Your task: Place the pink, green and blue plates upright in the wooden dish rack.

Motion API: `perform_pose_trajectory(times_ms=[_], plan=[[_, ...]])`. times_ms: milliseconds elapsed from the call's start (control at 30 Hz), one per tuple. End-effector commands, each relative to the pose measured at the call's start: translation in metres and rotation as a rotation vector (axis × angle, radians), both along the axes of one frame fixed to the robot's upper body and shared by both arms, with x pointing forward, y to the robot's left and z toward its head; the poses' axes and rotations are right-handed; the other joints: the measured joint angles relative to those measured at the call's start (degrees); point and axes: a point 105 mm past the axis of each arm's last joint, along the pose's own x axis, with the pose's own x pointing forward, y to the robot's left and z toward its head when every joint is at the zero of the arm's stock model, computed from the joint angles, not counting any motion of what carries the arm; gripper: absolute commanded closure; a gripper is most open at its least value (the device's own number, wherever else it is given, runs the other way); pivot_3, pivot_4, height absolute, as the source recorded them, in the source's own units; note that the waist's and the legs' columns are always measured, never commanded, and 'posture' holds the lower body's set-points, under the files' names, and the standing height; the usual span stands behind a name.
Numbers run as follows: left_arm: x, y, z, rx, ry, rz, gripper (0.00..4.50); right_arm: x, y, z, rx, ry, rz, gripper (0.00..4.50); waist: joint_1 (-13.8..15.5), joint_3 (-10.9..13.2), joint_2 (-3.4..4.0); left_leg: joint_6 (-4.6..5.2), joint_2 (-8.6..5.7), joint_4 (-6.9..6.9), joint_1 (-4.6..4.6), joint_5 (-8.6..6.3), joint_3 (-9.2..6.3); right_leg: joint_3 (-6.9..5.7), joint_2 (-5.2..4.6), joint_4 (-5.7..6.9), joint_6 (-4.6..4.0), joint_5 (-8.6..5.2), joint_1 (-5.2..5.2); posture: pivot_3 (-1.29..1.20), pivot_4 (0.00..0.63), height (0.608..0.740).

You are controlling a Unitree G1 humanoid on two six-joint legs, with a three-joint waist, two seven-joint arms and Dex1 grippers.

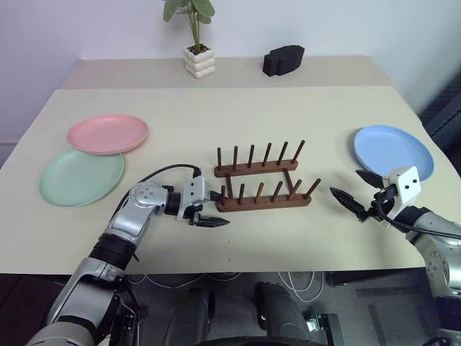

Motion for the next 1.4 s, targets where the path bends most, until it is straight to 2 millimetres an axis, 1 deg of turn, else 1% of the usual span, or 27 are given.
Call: perform_pose_trajectory(times_ms=[33, 133, 200, 233, 300, 333, 433, 467, 533, 567, 667, 767, 867, 967, 1100, 1200, 1267, 1400], plan=[[-0.003, 0.011, -0.001, 0.014, -0.002, 0.036, 0.02, -0.001, -0.008, 0.006, -0.020, -0.031, -0.003, 0.00, -0.1, 0.0, 0.00, 0.00, 0.00, 0.00, 0.01, 0.00, 0.00, 0.00, 0.00, 0.00, 0.00, 0.00, 0.00, 0.00, 0.150, 0.730], [-0.011, 0.021, -0.004, 0.018, 0.021, 0.075, 0.02, -0.004, -0.011, 0.002, -0.051, -0.004, 0.006, 0.00, -0.3, 0.0, 0.01, 0.00, 0.02, -0.03, 0.02, 0.00, -0.02, 0.01, 0.01, 0.01, 0.00, 0.00, -0.02, 0.00, 0.150, 0.730], [-0.020, 0.030, -0.007, 0.025, 0.038, 0.101, 0.02, -0.009, -0.011, -0.001, -0.075, 0.023, 0.026, 0.00, -0.4, 0.0, 0.01, 0.01, 0.05, -0.06, 0.04, -0.01, -0.07, 0.04, 0.01, 0.03, 0.00, 0.00, -0.05, 0.00, 0.150, 0.730], [-0.025, 0.034, -0.009, 0.028, 0.045, 0.115, 0.26, -0.011, -0.009, -0.003, -0.085, 0.040, 0.044, 0.26, -0.3, 0.0, 0.02, 0.01, 0.07, -0.07, 0.04, -0.01, -0.08, 0.04, 0.01, 0.03, 0.00, 0.00, -0.08, 0.00, 0.150, 0.730], [-0.033, 0.040, -0.009, 0.019, 0.060, 0.143, 0.84, -0.018, -0.002, -0.007, -0.093, 0.075, 0.091, 0.89, -0.3, 0.0, 0.02, 0.02, 0.08, -0.09, 0.05, -0.01, -0.09, 0.04, 0.00, 0.03, -0.01, -0.01, -0.07, 0.00, 0.150, 0.730], [-0.037, 0.042, -0.009, 0.015, 0.065, 0.156, 1.28, -0.021, 0.003, -0.008, -0.093, 0.091, 0.116, 1.32, -0.2, 0.0, 0.04, 0.02, 0.08, -0.08, 0.04, -0.01, -0.09, 0.04, 0.00, 0.03, -0.02, -0.01, -0.08, 0.00, 0.150, 0.730], [-0.049, 0.043, -0.009, 0.008, 0.085, 0.183, 2.77, -0.029, 0.017, -0.013, -0.093, 0.151, 0.191, 2.84, -0.2, 0.0, 0.05, 0.02, 0.09, -0.06, 0.05, -0.02, -0.09, 0.05, -0.02, 0.02, -0.01, -0.03, -0.07, 0.00, 0.150, 0.730], [-0.053, 0.043, -0.009, 0.008, 0.091, 0.186, 3.34, -0.031, 0.021, -0.015, -0.094, 0.170, 0.211, 3.44, -0.2, 0.0, 0.05, 0.02, 0.09, -0.06, 0.05, -0.02, -0.09, 0.05, -0.02, 0.02, 0.02, -0.05, -0.06, 0.00, 0.150, 0.730], [-0.059, 0.038, -0.013, 0.006, 0.101, 0.185, 4.30, -0.036, 0.032, -0.020, -0.092, 0.214, 0.263, 4.38, -0.1, 0.0, 0.05, 0.02, 0.09, -0.06, 0.04, -0.02, -0.09, 0.05, -0.03, 0.01, 0.05, -0.07, -0.06, 0.00, 0.150, 0.730], [-0.061, 0.036, -0.014, 0.006, 0.102, 0.185, 4.44, -0.038, 0.036, -0.022, -0.093, 0.227, 0.278, 4.49, 0.0, 0.0, 0.05, 0.02, 0.09, -0.06, 0.04, -0.02, -0.09, 0.05, -0.03, 0.01, 0.05, -0.07, -0.06, 0.00, 0.150, 0.730], [-0.062, 0.021, -0.017, 0.004, 0.100, 0.190, 4.44, -0.041, 0.054, -0.025, -0.087, 0.248, 0.334, 4.49, 0.3, 0.0, 0.05, 0.02, 0.06, -0.04, 0.02, -0.02, -0.09, 0.04, -0.07, 0.00, 0.18, -0.16, -0.06, 0.00, 0.150, 0.730], [-0.054, 0.014, -0.024, 0.017, 0.082, 0.234, 4.44, -0.036, 0.069, -0.026, -0.087, 0.226, 0.346, 4.49, 0.8, 0.0, 0.05, 0.02, 0.00, 0.00, 0.03, -0.02, -0.08, 0.04, -0.15, -0.01, 0.20, -0.16, -0.03, 0.00, 0.150, 0.730], [-0.040, 0.007, -0.022, -0.037, 0.075, 0.310, 4.44, -0.029, 0.079, -0.033, -0.114, 0.209, 0.331, 4.49, 1.4, 0.0, 0.05, 0.02, -0.03, 0.03, 0.03, -0.02, -0.07, 0.03, -0.17, -0.03, 0.21, -0.16, 0.00, 0.00, 0.150, 0.730], [-0.030, 0.004, -0.023, -0.046, 0.039, 0.353, 4.44, -0.018, 0.079, -0.042, -0.186, 0.172, 0.287, 4.49, 1.5, -0.1, 0.04, 0.02, -0.04, 0.10, 0.02, -0.02, -0.10, -0.07, -0.21, -0.04, 0.21, -0.16, 0.08, 0.00, 0.150, 0.730], [-0.016, 0.001, -0.022, -0.084, 0.014, 0.421, 4.44, -0.009, 0.077, -0.050, -0.193, 0.167, 0.255, 4.49, 1.3, -0.1, 0.05, 0.02, -0.05, 0.09, 0.10, -0.02, -0.10, -0.08, -0.21, -0.05, 0.20, -0.15, 0.15, 0.00, 0.150, 0.730], [-0.003, 0.000, -0.020, -0.108, -0.013, 0.474, 4.44, -0.001, 0.074, -0.051, -0.209, 0.138, 0.234, 4.49, 1.3, -0.1, 0.04, 0.02, -0.04, 0.10, 0.30, -0.02, -0.11, -0.09, -0.19, -0.04, 0.21, -0.15, 0.35, 0.00, 0.150, 0.730], [0.001, -0.001, -0.019, -0.117, -0.025, 0.488, 4.44, 0.004, 0.072, -0.051, -0.215, 0.121, 0.218, 4.49, 1.3, -0.1, 0.04, 0.02, -0.04, 0.10, 0.39, -0.02, -0.10, -0.09, -0.20, -0.04, 0.22, -0.16, 0.43, 0.00, 0.150, 0.730], [0.015, -0.003, -0.016, -0.138, -0.053, 0.533, 4.44, 0.018, 0.068, -0.048, -0.225, 0.069, 0.180, 4.49, 1.3, -0.1, 0.06, 0.02, -0.05, 0.10, 0.48, -0.02, -0.10, -0.09, -0.19, -0.04, 0.22, -0.16, 0.52, 0.00, 0.150, 0.730]])
